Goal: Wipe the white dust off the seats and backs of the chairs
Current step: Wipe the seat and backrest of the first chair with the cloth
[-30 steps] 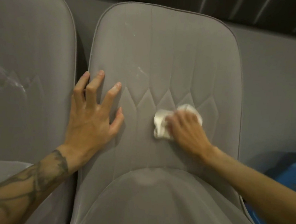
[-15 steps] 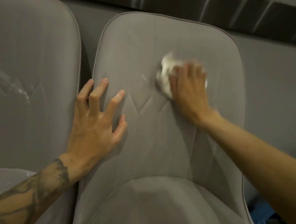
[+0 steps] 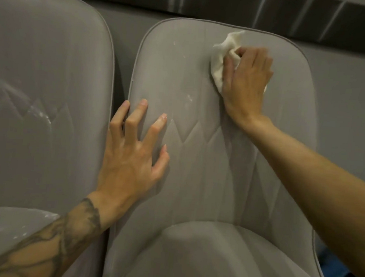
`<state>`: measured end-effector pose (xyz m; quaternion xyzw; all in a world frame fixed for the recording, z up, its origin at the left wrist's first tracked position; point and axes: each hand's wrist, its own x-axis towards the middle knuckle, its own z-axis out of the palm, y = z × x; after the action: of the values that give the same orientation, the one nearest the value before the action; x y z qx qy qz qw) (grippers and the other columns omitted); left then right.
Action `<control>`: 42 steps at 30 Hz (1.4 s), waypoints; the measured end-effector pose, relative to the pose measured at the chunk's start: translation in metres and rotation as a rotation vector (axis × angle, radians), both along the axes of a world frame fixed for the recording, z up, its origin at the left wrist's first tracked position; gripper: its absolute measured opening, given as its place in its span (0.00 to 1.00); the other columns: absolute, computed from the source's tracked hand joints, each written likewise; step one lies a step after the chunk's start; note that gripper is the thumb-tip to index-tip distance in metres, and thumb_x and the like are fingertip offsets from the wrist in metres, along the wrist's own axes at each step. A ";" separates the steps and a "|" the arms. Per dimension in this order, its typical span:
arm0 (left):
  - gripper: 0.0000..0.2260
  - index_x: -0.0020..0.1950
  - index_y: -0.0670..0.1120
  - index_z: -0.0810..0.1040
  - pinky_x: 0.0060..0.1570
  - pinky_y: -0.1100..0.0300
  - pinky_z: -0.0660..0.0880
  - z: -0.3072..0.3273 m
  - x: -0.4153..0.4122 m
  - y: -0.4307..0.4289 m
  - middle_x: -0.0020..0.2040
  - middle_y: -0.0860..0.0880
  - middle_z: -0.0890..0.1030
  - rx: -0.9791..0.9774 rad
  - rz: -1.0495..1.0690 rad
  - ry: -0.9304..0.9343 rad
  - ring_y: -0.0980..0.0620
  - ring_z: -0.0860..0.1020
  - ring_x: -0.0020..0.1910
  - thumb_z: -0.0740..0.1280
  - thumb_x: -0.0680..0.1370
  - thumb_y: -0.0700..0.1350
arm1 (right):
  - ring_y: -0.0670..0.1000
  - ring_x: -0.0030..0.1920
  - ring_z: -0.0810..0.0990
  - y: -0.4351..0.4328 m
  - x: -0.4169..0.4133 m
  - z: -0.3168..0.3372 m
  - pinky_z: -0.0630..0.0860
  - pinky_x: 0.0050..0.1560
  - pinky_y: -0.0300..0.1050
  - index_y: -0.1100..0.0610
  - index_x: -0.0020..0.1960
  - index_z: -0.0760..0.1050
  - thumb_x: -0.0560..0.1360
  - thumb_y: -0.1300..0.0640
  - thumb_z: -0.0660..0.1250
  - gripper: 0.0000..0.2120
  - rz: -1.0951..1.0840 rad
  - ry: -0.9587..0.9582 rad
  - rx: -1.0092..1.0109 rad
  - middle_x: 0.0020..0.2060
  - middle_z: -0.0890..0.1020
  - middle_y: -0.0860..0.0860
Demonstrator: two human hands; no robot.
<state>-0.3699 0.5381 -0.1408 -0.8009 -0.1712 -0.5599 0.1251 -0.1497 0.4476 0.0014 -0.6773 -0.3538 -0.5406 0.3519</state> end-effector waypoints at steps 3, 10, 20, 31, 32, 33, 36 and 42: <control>0.24 0.75 0.46 0.73 0.75 0.39 0.63 -0.001 0.000 0.000 0.76 0.38 0.63 0.007 0.000 -0.002 0.30 0.61 0.76 0.66 0.80 0.51 | 0.63 0.51 0.75 0.003 -0.018 -0.029 0.66 0.52 0.55 0.61 0.56 0.75 0.82 0.49 0.60 0.16 0.029 -0.037 -0.007 0.52 0.77 0.61; 0.24 0.75 0.46 0.73 0.75 0.38 0.64 0.000 -0.001 -0.001 0.77 0.39 0.62 -0.007 0.004 0.011 0.31 0.60 0.76 0.67 0.79 0.52 | 0.62 0.53 0.75 -0.001 -0.015 -0.016 0.66 0.52 0.55 0.61 0.56 0.76 0.82 0.46 0.60 0.17 0.037 -0.136 -0.133 0.53 0.77 0.61; 0.25 0.76 0.47 0.72 0.74 0.38 0.65 0.000 -0.001 -0.002 0.77 0.39 0.62 -0.027 0.015 0.026 0.30 0.60 0.77 0.67 0.79 0.52 | 0.62 0.52 0.75 -0.010 -0.028 -0.048 0.67 0.54 0.55 0.62 0.56 0.76 0.83 0.52 0.60 0.14 0.104 -0.202 -0.288 0.52 0.77 0.61; 0.24 0.75 0.47 0.73 0.75 0.39 0.63 -0.001 0.000 0.000 0.77 0.39 0.63 -0.015 0.012 0.003 0.31 0.60 0.77 0.66 0.80 0.51 | 0.63 0.50 0.74 -0.007 -0.045 -0.078 0.68 0.53 0.56 0.62 0.53 0.77 0.83 0.55 0.59 0.12 0.162 -0.200 -0.303 0.50 0.77 0.62; 0.24 0.75 0.47 0.73 0.75 0.39 0.63 -0.001 0.000 -0.001 0.77 0.39 0.62 -0.022 0.010 0.010 0.31 0.60 0.77 0.66 0.80 0.52 | 0.62 0.49 0.74 -0.017 -0.045 -0.093 0.68 0.53 0.55 0.63 0.53 0.77 0.83 0.56 0.60 0.11 0.188 -0.230 -0.357 0.48 0.76 0.61; 0.24 0.75 0.47 0.73 0.75 0.39 0.64 -0.001 -0.001 -0.002 0.77 0.39 0.62 -0.027 0.009 0.016 0.32 0.60 0.77 0.66 0.80 0.52 | 0.62 0.48 0.74 -0.021 -0.041 -0.094 0.67 0.53 0.55 0.63 0.52 0.77 0.83 0.56 0.60 0.11 0.191 -0.248 -0.377 0.48 0.76 0.61; 0.24 0.75 0.47 0.73 0.75 0.39 0.63 0.000 -0.002 -0.002 0.77 0.39 0.62 -0.023 0.015 0.024 0.31 0.60 0.77 0.66 0.80 0.52 | 0.63 0.49 0.75 -0.009 -0.025 -0.056 0.65 0.51 0.55 0.62 0.53 0.76 0.83 0.53 0.59 0.13 0.045 -0.188 -0.223 0.50 0.77 0.62; 0.24 0.75 0.47 0.73 0.75 0.39 0.63 -0.001 -0.001 -0.003 0.77 0.37 0.64 -0.017 0.020 0.016 0.30 0.61 0.76 0.66 0.80 0.51 | 0.62 0.49 0.73 -0.008 -0.028 -0.091 0.66 0.53 0.56 0.61 0.53 0.76 0.84 0.55 0.58 0.12 0.110 -0.148 -0.188 0.49 0.75 0.62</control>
<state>-0.3713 0.5351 -0.1413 -0.8046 -0.1829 -0.5509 0.1252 -0.1782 0.4400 -0.0895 -0.6451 -0.4645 -0.5336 0.2888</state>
